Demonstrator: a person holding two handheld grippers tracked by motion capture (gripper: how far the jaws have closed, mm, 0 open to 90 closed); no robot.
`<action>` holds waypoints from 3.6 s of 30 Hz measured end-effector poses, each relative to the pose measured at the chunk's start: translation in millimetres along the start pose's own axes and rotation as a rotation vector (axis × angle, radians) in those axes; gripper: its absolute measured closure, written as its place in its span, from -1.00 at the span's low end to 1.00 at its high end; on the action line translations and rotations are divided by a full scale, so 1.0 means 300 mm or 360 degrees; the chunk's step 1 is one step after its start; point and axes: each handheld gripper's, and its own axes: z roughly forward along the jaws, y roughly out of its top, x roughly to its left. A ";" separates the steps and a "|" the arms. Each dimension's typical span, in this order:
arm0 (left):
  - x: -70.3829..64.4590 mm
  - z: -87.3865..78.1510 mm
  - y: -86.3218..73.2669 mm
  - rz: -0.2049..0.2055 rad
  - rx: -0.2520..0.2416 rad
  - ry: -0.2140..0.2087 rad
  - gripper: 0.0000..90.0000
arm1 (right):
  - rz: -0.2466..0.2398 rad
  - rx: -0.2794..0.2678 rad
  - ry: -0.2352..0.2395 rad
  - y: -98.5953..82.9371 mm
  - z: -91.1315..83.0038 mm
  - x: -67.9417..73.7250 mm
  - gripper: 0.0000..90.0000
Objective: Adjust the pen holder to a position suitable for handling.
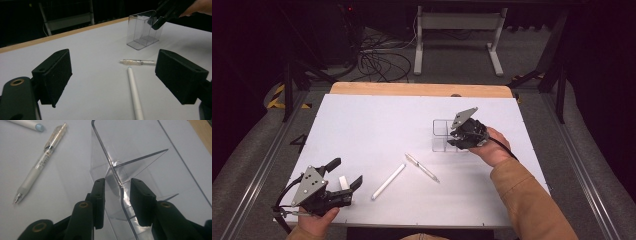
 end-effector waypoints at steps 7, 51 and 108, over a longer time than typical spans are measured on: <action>0.000 0.001 0.000 -0.0004 -0.0001 0.0000 -0.68 | -0.0078 0.0026 -0.0012 0.009 0.015 0.015 0.60; 0.012 -0.002 -0.006 -0.0052 -0.0010 -0.0036 -0.68 | -0.0462 -0.0035 0.0322 0.330 0.188 0.063 0.93; 0.006 0.001 -0.004 0.0001 -0.0058 -0.0023 -0.60 | 0.0048 -0.0551 0.0020 0.214 -0.078 0.198 -0.54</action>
